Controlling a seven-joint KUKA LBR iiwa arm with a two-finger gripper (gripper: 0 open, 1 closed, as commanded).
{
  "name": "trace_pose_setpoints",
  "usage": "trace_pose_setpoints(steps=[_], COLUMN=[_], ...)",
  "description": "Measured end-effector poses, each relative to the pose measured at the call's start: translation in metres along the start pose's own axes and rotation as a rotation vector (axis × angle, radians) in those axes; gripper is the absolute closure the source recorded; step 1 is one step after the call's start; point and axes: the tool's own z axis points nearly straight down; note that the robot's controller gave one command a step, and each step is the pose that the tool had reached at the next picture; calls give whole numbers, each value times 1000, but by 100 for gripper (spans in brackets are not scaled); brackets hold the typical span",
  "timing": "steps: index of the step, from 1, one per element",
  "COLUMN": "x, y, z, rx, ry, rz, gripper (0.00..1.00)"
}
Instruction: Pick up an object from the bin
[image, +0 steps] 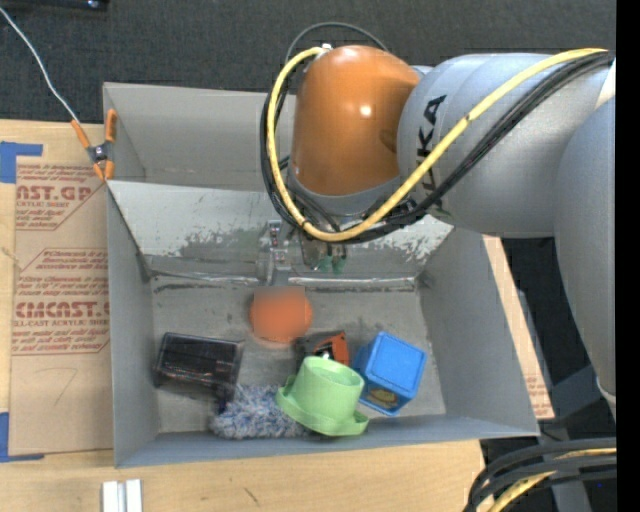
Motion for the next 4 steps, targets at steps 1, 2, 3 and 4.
trace_pose_setpoints(steps=[1,2,3,4], x=[0,0,0,70], y=[0,0,0,-28], z=[0,0,0,-101], rx=[0,0,0,-1], ry=[0,0,0,-9], rz=[0,0,0,-106], gripper=[100,100,100,100])
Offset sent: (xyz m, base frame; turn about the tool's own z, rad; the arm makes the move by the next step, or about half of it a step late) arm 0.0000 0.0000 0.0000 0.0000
